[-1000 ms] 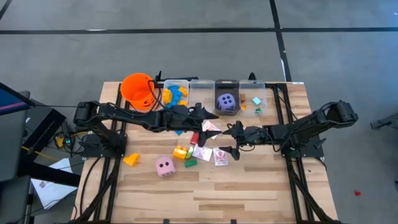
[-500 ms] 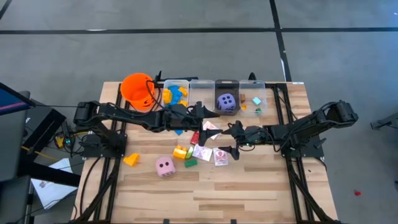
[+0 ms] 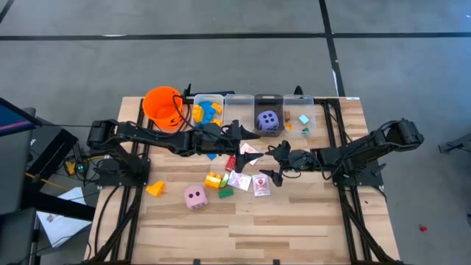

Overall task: Pick & Place Toys
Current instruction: Put the small yellow game piece into the right transparent bin

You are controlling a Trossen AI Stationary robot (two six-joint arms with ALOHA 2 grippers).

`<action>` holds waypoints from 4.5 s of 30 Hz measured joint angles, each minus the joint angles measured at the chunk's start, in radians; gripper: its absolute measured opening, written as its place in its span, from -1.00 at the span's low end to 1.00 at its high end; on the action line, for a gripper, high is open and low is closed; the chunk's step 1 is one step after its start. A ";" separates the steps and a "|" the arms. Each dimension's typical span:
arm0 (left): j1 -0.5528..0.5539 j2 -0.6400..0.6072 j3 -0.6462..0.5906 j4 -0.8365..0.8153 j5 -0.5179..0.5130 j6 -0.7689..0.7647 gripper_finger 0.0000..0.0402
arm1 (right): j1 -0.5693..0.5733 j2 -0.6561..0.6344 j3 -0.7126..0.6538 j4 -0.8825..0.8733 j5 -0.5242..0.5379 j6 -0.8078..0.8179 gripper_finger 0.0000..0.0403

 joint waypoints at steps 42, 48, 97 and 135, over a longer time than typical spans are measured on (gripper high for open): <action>0.005 0.000 0.000 -0.392 -0.002 0.092 0.50 | -0.017 0.002 0.000 0.009 -0.005 -0.175 0.89; 0.002 0.073 0.000 -0.460 -0.006 0.133 0.50 | -0.017 0.002 0.000 0.027 -0.004 -0.173 0.89; 0.054 0.278 0.000 -0.599 0.056 0.235 0.50 | -0.017 0.002 0.000 0.032 -0.004 -0.173 0.89; 0.055 0.206 -0.003 -0.422 0.018 0.210 -0.54 | -0.017 0.002 0.000 0.033 -0.004 -0.173 0.89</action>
